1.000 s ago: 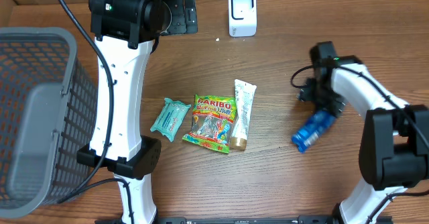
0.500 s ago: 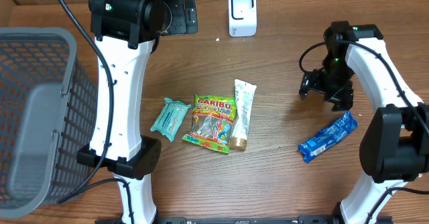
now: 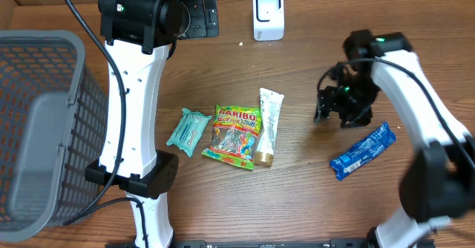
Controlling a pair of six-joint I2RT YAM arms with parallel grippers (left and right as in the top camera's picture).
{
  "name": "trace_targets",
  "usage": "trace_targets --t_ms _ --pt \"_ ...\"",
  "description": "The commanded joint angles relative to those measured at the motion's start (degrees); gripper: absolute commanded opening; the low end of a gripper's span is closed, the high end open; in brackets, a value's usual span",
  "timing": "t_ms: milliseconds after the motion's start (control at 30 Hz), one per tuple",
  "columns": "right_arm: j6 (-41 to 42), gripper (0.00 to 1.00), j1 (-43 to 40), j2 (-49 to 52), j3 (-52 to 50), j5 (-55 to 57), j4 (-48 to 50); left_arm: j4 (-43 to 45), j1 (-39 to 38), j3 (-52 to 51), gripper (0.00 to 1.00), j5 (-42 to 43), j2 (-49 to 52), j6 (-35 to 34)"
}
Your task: Scan the item barcode
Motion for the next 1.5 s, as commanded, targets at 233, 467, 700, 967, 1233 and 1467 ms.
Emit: trace_targets --t_ms 233,467,700,967,1233,1467 --pt "11.9 0.78 -0.3 -28.0 -15.6 7.9 5.5 -0.1 -0.2 -0.3 0.99 0.2 0.6 -1.1" --pt "17.8 0.75 -0.3 -24.7 -32.7 7.1 11.5 -0.1 -0.2 -0.3 1.0 0.2 0.6 -1.1" --pt "19.9 0.75 -0.3 -19.4 -40.8 3.3 18.8 -0.1 -0.2 -0.3 0.99 0.3 0.6 -1.1" --pt "24.8 0.73 -0.3 -15.6 -47.9 3.5 32.2 -0.1 -0.2 -0.3 1.0 0.2 0.6 -1.1" --pt "19.9 0.74 -0.3 -15.6 -47.6 3.3 50.3 -0.1 -0.2 -0.3 1.0 0.2 0.6 -1.1" --pt "17.3 0.73 -0.3 -15.6 -47.5 6.4 70.3 -0.1 -0.2 -0.3 1.0 0.2 0.6 -1.1"
